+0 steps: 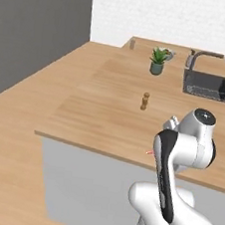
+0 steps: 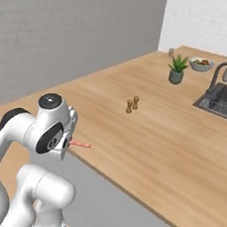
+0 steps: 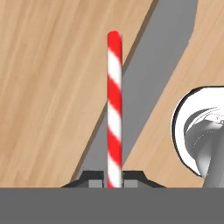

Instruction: Take a straw from the drawer in front and place it inside the glass cup on the dining counter.

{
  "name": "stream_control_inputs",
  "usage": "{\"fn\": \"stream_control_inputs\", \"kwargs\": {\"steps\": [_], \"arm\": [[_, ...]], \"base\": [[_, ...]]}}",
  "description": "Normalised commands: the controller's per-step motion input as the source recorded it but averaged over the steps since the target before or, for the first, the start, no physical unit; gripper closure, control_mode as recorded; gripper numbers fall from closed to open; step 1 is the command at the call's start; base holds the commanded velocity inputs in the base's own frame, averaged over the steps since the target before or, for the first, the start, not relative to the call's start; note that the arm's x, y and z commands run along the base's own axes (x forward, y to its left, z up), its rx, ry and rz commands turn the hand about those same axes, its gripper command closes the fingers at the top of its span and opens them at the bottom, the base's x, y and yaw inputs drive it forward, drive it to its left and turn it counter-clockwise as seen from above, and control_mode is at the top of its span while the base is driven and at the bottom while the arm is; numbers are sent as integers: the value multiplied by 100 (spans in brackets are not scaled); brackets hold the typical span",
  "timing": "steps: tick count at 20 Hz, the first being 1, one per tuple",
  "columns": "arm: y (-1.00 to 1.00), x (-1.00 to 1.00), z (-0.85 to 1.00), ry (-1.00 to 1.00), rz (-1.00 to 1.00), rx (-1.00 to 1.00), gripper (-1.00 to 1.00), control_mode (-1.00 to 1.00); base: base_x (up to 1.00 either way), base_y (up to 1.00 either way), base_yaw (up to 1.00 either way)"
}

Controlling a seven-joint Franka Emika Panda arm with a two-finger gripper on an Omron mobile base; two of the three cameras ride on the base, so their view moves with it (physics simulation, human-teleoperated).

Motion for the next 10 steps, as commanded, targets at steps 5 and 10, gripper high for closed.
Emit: {"fn": "stream_control_inputs", "kwargs": {"steps": [5,10], "arm": [[0,0,0,0,0,0,100,100],[0,0,0,0,0,0,100,100]], "base": [[83,93,-5],[37,99,-18]]}}
